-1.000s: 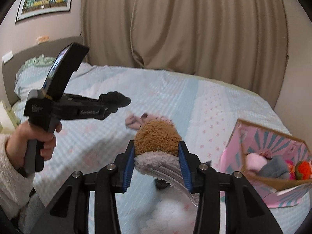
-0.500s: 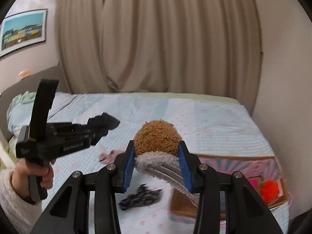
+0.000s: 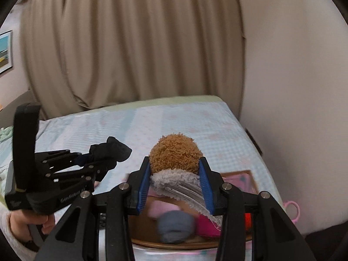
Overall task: Organize soft objects
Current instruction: 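Carry black sock and brown slipper to the box and release them inside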
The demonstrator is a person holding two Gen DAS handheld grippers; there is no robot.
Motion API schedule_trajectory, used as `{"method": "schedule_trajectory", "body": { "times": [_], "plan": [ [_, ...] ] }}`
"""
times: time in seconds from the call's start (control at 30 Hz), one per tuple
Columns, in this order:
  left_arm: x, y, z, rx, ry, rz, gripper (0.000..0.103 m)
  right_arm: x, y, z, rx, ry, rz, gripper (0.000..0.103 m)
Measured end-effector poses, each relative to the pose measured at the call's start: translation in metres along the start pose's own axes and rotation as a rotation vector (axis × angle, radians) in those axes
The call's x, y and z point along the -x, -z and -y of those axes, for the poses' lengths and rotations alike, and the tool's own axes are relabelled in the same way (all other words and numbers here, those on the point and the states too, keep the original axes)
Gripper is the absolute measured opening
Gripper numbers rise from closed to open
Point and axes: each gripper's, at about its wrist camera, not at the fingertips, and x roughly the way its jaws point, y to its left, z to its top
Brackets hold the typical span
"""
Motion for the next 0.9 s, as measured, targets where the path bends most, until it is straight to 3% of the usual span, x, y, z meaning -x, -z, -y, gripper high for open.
{"method": "schedule_trajectory", "body": {
  "times": [0.27,0.6,0.63,0.67,0.7,0.73,0.77,0.8,0.83,0.9],
  "plan": [
    [-0.079,0.001,0.061,-0.027,0.017,-0.124,0.02,-0.047,0.011,0.059,-0.007,0.099,-0.128,0.039],
    [-0.122,0.027,0.066,-0.047,-0.018,-0.214,0.022,-0.094,0.039,0.086,-0.011,0.069,-0.233,0.04],
    [-0.121,0.027,0.065,-0.057,-0.015,-0.208,0.026,-0.099,0.04,0.086,-0.014,0.059,-0.251,0.042],
    [-0.119,0.028,0.065,-0.074,-0.018,-0.208,0.049,-0.103,0.041,0.083,-0.014,0.048,-0.266,0.044],
    [-0.119,0.029,0.067,-0.11,-0.027,-0.223,0.092,-0.106,0.042,0.082,-0.013,0.04,-0.282,0.051],
    [-0.118,0.031,0.068,-0.13,-0.042,-0.229,0.102,-0.11,0.042,0.081,-0.017,0.033,-0.301,0.062],
    [-0.116,0.033,0.068,-0.151,-0.08,-0.221,0.103,-0.111,0.044,0.081,-0.026,0.03,-0.307,0.071],
    [-0.112,0.036,0.065,-0.16,-0.096,-0.199,0.103,-0.112,0.046,0.081,-0.035,0.026,-0.305,0.096],
    [-0.112,0.038,0.063,-0.164,-0.098,-0.2,0.103,-0.113,0.047,0.081,-0.044,0.025,-0.299,0.103],
    [-0.113,0.042,0.056,-0.157,-0.089,-0.214,0.103,-0.112,0.049,0.081,-0.051,0.023,-0.286,0.103]
  ]
}}
